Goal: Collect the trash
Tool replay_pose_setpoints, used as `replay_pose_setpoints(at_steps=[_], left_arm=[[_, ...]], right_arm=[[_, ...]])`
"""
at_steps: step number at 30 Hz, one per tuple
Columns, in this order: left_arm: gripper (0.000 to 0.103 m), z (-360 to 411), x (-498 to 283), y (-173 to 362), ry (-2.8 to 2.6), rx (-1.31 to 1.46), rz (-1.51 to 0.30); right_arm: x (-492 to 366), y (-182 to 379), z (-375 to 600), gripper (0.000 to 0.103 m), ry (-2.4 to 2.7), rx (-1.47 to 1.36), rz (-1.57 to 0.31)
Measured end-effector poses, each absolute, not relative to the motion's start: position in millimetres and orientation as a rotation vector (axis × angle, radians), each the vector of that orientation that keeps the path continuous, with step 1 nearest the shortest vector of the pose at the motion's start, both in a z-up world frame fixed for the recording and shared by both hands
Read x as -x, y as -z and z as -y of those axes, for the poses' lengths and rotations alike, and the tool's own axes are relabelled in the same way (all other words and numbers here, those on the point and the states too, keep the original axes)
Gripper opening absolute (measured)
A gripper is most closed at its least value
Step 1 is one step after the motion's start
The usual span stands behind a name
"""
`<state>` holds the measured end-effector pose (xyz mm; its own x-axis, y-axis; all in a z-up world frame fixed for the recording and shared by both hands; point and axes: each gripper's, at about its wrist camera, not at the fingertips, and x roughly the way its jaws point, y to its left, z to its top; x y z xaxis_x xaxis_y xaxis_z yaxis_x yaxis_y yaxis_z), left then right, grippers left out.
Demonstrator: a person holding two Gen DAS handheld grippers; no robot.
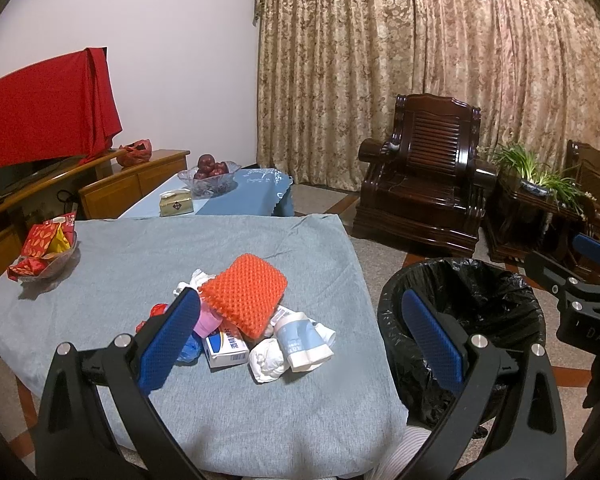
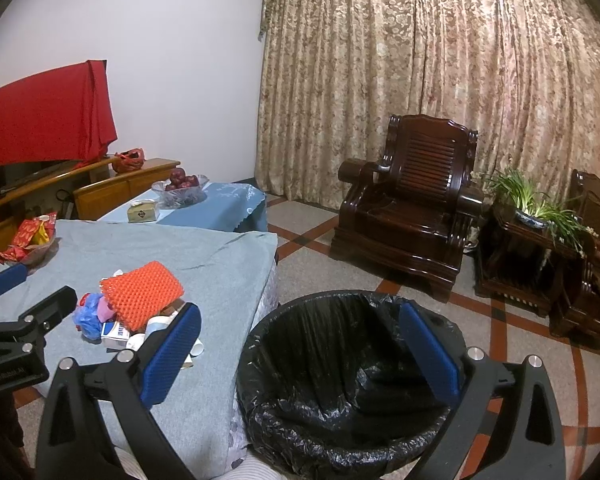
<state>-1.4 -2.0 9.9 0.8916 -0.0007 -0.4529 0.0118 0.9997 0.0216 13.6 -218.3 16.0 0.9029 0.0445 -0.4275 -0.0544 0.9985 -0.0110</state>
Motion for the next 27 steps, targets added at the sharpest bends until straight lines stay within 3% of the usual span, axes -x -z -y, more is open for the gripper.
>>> replay_pose_setpoints(at_steps=[27], left_arm=[[0.098,1.6,1.3,-9.4,0.007,-0.021,-0.470]], right_arm=[[-13.9,-10.4,218.3,0.097,-0.049,0.021,-0.451]])
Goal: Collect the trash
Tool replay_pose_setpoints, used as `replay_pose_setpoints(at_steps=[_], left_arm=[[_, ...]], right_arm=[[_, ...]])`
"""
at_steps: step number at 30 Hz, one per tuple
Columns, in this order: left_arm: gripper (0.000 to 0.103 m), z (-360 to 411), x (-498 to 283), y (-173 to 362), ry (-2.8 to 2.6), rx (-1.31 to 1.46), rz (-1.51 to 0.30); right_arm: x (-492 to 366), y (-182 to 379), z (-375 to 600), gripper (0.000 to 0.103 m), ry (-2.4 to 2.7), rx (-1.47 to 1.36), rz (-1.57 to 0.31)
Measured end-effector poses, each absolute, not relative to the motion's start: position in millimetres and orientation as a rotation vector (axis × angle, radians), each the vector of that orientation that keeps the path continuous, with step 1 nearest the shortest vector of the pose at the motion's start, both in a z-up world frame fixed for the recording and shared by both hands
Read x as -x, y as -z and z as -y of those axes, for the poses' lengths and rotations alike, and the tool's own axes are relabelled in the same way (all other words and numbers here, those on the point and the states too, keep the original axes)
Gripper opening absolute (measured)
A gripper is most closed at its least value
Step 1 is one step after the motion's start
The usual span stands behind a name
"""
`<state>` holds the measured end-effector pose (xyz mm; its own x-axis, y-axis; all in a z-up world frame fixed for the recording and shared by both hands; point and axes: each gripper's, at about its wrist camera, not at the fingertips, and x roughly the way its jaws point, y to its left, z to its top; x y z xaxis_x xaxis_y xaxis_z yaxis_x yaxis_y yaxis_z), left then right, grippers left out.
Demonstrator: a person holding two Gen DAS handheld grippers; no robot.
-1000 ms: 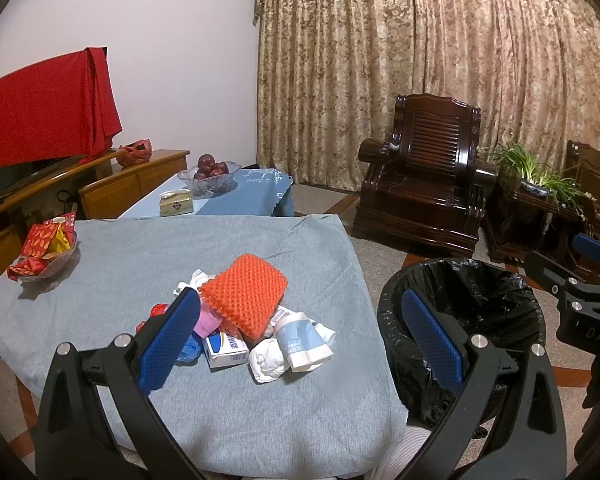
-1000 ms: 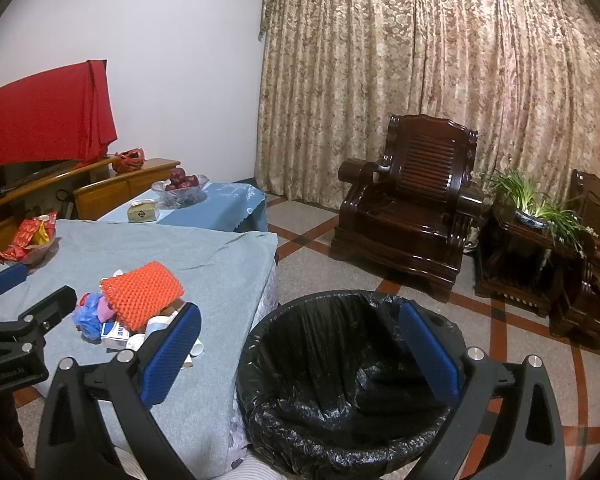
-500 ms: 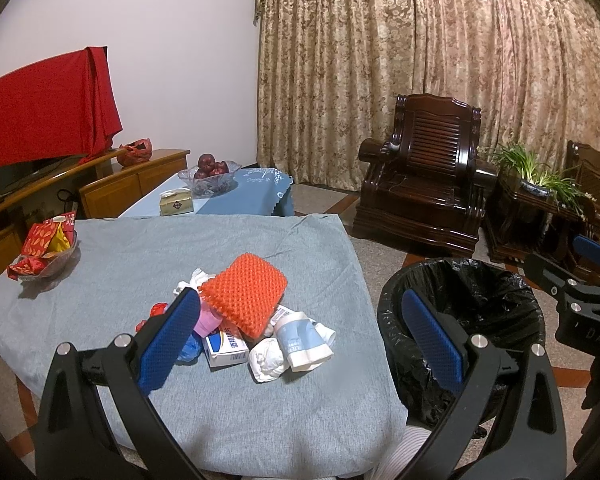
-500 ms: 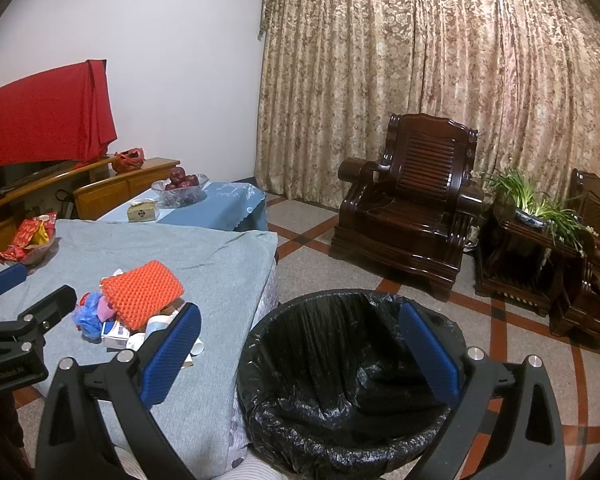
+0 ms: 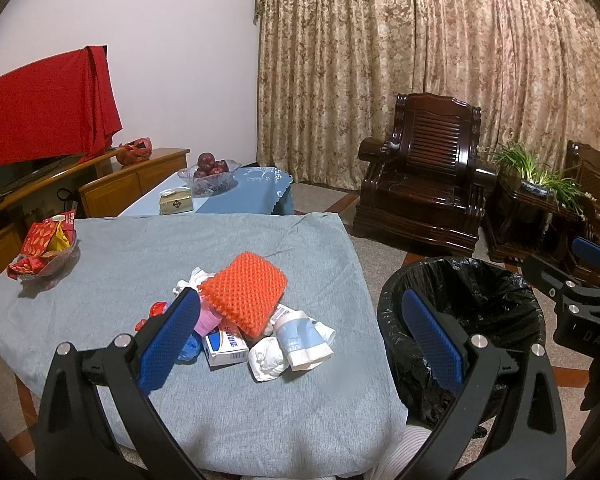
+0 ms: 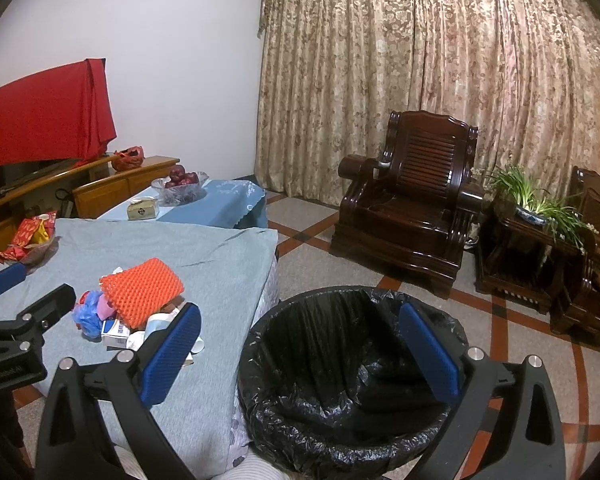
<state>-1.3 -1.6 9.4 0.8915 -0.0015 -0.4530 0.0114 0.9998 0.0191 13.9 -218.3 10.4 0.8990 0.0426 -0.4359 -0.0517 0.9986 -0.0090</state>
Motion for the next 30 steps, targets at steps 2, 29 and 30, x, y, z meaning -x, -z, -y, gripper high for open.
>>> replay_pose_setpoints(at_steps=[2,29,30], left_arm=[[0.098,1.7,1.4,-9.9,0.007,-0.021,-0.471],[0.098,-8.5,0.1,-1.8,0.003,-0.013,-0.479],[0.098,-8.0,-2.3,1.1,0.005,-0.014,-0.478]], right_arm=[[-14.3,-11.1,218.1,0.097,-0.049,0.020,-0.450],[-20.8,-2.9,206.6,0.097,-0.054,0.013,-0.469],[-22.2,-1.8,204.8,0.097,-0.057,0.009,-0.472]])
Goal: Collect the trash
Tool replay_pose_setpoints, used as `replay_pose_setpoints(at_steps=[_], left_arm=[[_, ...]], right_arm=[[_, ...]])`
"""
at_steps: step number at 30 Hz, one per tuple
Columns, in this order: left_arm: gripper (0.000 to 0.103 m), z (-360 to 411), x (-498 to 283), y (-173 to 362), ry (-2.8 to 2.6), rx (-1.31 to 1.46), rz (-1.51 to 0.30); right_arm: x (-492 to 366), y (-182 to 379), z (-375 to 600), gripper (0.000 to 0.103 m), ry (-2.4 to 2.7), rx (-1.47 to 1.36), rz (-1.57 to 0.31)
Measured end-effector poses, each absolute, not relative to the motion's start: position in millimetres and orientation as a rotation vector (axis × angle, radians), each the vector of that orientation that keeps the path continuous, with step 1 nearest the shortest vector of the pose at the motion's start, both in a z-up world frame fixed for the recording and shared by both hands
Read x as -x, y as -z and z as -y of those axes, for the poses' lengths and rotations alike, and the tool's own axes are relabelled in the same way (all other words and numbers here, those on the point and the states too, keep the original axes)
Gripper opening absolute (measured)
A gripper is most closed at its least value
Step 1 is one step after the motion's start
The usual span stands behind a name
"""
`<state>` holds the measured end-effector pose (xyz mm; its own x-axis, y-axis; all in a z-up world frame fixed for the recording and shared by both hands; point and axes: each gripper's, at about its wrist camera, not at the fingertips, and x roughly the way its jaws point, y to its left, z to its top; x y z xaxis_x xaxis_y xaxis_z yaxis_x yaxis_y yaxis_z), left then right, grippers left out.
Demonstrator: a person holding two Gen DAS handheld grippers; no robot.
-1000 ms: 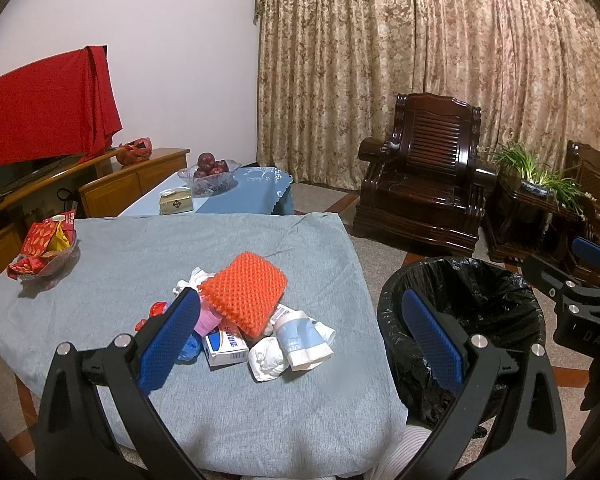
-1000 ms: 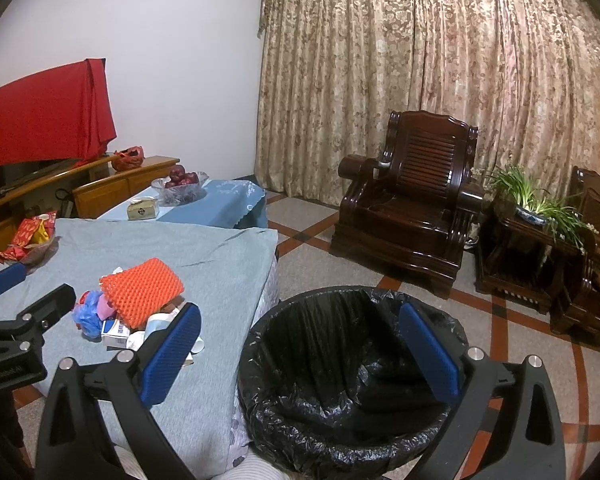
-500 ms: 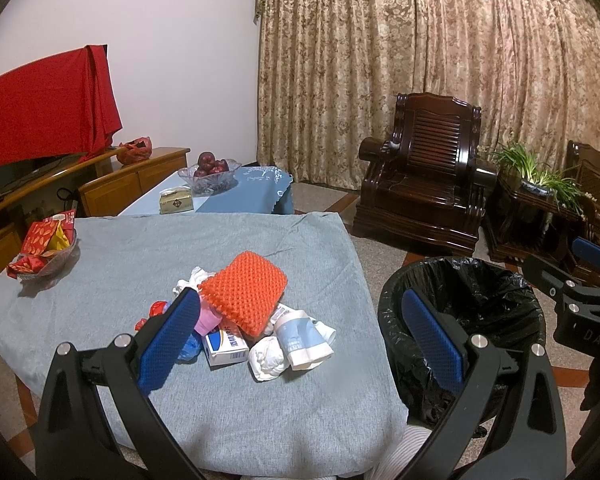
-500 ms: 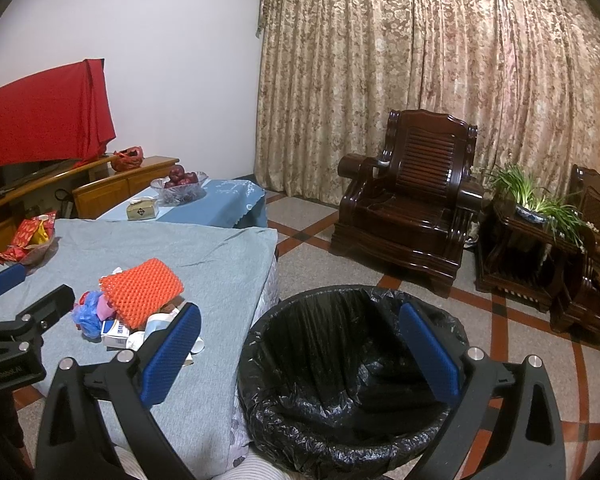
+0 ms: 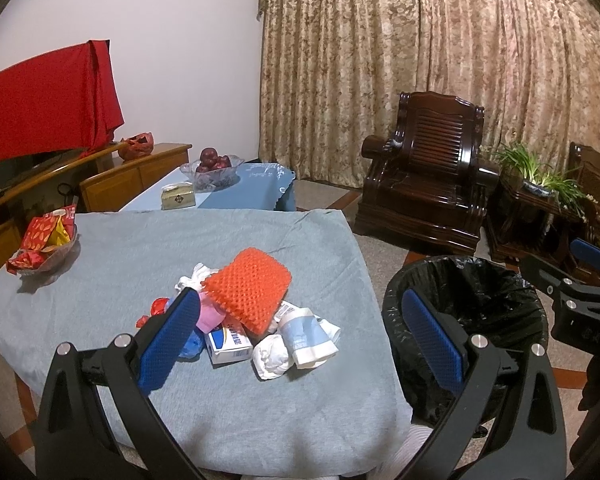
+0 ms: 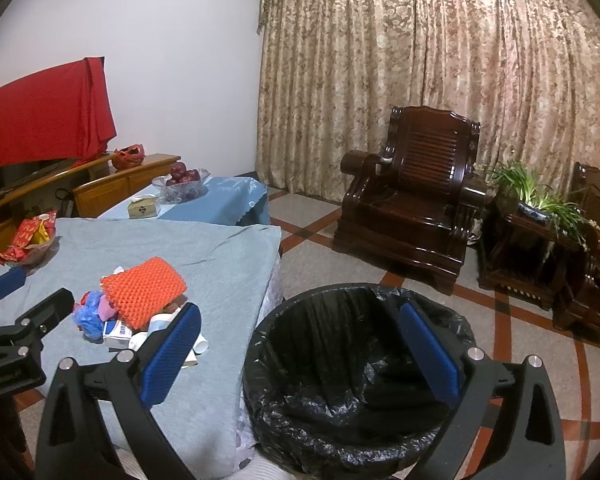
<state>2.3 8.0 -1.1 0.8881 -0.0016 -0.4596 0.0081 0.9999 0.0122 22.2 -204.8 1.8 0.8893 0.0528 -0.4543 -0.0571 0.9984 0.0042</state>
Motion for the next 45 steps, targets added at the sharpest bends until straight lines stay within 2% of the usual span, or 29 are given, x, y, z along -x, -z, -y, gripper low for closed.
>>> replay_pose_setpoints(at_steps=[12,19,28,36,40,45], left_arm=[[0.098,-95.4,-34.6,22.3,-0.168,-0.008,-0.505],[0.098,-136.3,-44.8,42.7,-0.226,-0.023,-0.544],[0.098,-155.1,-56.8,73.8,-0.207,-0.002,-0.578],[0.098,-158.2,-66.4,85.8,-0.189,0.002,-0.594],[0.098,-156.1,-71.6,90.9,-0.175,-0.003,-0.604],[0.098,-153.5,-76.0,95.8,-0.164,0.002,-0.614]], right_arm=[[-63.8,9.7,159.4,0.097,-0.139,0.000,-0.516],[-90.4,37.5,110.6,0.097,-0.207,0.052,-0.545],[-112.8,104.0,51.4,0.083,-0.306,0.113,-0.669],[-127.6,140.9,34.0,0.075,-0.316,0.141,-0.758],[-135.3,149.9,37.2,0.063,-0.359,0.107,-0.814],[-135.7,151.1,35.7,0.030,-0.453,0.072,-0.855]])
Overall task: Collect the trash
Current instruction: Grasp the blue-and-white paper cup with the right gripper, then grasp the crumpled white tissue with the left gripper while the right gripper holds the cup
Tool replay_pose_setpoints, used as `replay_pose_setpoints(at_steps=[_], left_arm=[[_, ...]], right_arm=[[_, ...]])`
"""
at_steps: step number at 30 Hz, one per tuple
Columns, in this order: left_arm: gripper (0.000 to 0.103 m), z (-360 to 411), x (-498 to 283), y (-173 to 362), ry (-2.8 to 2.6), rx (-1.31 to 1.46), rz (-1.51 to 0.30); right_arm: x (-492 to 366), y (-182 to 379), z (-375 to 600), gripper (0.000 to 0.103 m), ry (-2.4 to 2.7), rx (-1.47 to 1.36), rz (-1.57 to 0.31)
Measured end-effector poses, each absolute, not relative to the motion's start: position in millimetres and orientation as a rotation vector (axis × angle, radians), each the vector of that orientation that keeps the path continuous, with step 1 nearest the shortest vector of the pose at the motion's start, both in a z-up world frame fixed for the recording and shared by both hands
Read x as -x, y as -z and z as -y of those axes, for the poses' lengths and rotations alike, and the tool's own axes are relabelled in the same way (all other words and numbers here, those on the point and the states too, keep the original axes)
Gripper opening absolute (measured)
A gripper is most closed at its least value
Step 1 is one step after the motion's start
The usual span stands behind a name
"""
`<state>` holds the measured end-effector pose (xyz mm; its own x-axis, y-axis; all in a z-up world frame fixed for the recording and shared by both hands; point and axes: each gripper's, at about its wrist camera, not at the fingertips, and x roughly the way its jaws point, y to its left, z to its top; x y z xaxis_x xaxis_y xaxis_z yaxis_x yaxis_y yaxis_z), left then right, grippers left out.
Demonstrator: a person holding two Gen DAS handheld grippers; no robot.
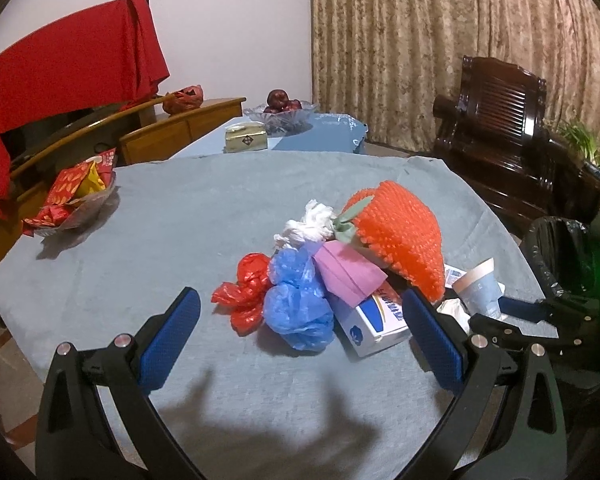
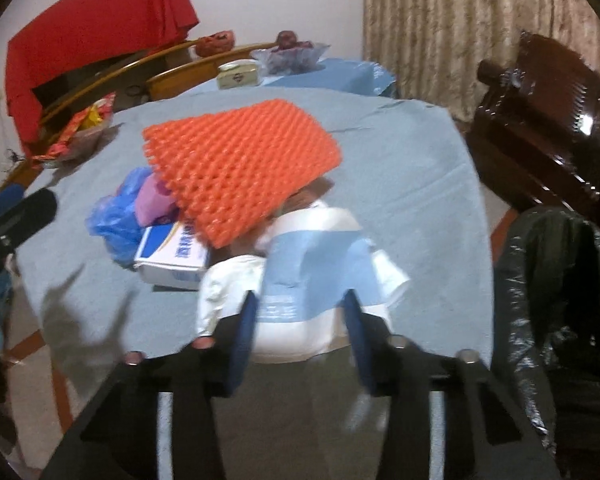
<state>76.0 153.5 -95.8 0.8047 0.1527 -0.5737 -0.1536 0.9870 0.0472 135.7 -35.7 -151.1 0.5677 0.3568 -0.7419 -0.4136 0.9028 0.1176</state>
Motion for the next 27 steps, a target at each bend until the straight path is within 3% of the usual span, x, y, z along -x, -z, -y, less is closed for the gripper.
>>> replay_pose_setpoints(at_steps=[5,10,13,16,27], left_arm=[[0.098,-147.7,-78.3,99.2,-0.146,0.009,-0.627],[0.097,-137.4,-76.0,98.9,-0.126,0.005,-0.622],[0.094,-130.8,-74.6,100.4,-0.105,0.009,-0.629],[0.083,-123.9,-74.9,103.2,-0.069,0.018,-0.640],[0.079,-75.8,-89.7,118.1,0.032,-0.020,-0.661]], right_arm=[[-132.8,143.6,40.8,0.022,-0.483,0.061,-0.839],[-126.0,135.3,45.3,0.021,-0.492,0.053,-0.828],[-120.3,128.1,50.4,0.021,-0.489,0.047,-0.819],[-115.6,122.9,59.7,0.021,-0.479,0.031,-0.810],[-121.2,113.8,89.5,0.021,-0.435,-0.054,-0.804]])
